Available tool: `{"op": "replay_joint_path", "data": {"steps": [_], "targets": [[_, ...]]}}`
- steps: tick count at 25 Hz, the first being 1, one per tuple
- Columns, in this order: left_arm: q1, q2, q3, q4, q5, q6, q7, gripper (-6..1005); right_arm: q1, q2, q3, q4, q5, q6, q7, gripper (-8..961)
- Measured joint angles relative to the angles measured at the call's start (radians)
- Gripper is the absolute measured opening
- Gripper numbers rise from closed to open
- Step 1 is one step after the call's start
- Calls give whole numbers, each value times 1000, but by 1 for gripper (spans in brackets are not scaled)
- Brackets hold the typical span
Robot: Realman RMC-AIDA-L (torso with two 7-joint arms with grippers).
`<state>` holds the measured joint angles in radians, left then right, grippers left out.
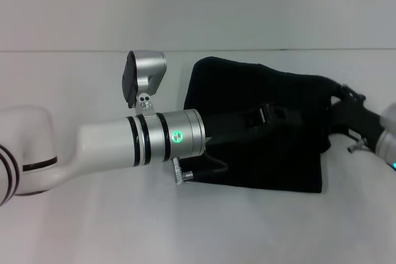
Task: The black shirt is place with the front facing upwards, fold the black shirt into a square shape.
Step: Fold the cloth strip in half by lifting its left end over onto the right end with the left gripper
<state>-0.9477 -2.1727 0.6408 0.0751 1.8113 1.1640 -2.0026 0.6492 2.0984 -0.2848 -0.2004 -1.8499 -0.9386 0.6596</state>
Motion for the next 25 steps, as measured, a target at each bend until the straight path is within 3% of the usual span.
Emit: {"op": "replay_joint_path", "data": {"steps": [12, 20, 25], "targets": [[3, -2, 15, -2, 18, -38, 16, 47, 58, -2, -1, -13, 167, 32, -119, 945], [3, -5, 5, -36, 3, -153, 44, 49, 56, -2, -1, -6, 184, 81, -140, 945], [3, -5, -6, -44, 1, -157, 44, 65, 32, -1, -1, -2, 186, 90, -139, 945]]}}
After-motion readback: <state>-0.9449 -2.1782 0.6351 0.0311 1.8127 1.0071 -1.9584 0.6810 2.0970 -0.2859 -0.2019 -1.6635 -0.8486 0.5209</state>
